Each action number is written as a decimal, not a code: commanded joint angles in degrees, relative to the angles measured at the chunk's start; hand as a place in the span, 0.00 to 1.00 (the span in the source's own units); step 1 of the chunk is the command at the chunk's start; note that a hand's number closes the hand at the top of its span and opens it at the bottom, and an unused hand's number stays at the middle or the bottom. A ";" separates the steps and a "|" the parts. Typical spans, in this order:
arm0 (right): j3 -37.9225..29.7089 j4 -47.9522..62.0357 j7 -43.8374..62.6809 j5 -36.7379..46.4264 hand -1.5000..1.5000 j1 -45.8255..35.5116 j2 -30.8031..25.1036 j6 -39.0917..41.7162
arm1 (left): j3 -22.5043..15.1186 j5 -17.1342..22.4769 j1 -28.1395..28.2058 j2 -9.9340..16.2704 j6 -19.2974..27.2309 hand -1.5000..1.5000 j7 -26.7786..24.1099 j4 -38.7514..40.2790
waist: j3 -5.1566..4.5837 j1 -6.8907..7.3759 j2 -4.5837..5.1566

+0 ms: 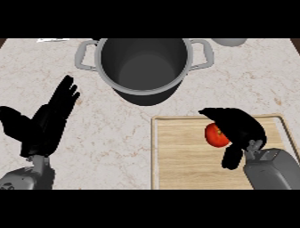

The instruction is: Pick the tomato from the tray and place it in the pot

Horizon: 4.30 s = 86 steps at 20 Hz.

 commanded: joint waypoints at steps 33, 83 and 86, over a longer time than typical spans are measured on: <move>12.56 -22.25 51.74 25.42 1.00 -12.44 17.04 -17.19 | -0.04 -2.04 2.53 -1.23 -0.90 0.50 -1.53 -0.90 | -0.09 0.04 -0.41; -11.73 43.10 25.51 -3.22 0.00 -53.54 17.07 -78.06 | -0.50 -2.69 -3.23 -3.26 -0.84 0.50 -0.01 2.90 | 0.00 1.83 0.32; -15.91 43.21 22.98 -1.86 0.00 -53.79 15.57 -82.23 | 1.42 -1.84 -1.94 -1.67 -2.15 0.50 -2.53 3.64 | -0.02 1.02 0.36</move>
